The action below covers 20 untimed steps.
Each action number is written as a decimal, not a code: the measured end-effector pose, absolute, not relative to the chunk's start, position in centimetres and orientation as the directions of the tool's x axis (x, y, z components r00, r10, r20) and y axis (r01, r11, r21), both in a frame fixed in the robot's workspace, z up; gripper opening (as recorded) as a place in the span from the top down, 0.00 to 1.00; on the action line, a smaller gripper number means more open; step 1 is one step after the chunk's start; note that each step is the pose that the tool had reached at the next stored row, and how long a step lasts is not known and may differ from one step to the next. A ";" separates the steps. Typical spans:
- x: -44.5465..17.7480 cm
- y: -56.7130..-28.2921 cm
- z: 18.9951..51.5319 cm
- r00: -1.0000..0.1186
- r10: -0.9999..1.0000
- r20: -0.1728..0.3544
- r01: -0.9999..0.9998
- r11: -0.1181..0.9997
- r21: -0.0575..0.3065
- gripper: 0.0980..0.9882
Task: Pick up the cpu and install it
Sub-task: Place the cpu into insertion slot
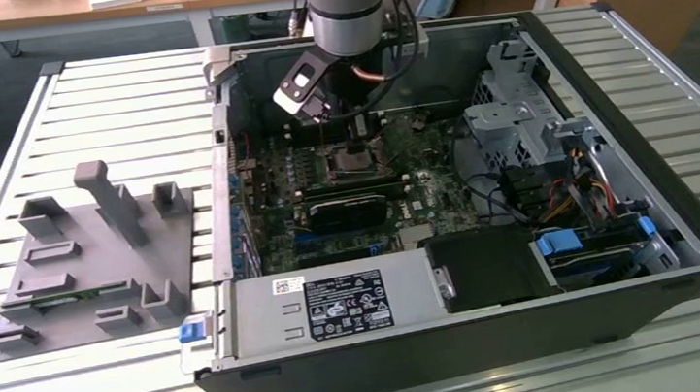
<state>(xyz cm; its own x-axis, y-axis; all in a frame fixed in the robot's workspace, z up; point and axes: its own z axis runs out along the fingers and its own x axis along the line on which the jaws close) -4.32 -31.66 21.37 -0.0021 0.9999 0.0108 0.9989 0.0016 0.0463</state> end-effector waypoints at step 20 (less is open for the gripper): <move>-4.3 -31.7 21.8 -0.002 1.000 0.011 0.999 0.002 0.046 0.99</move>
<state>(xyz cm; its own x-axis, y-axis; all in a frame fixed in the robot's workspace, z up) -4.32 -31.66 21.85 -0.0021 0.9999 0.0107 0.9989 0.0016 0.0463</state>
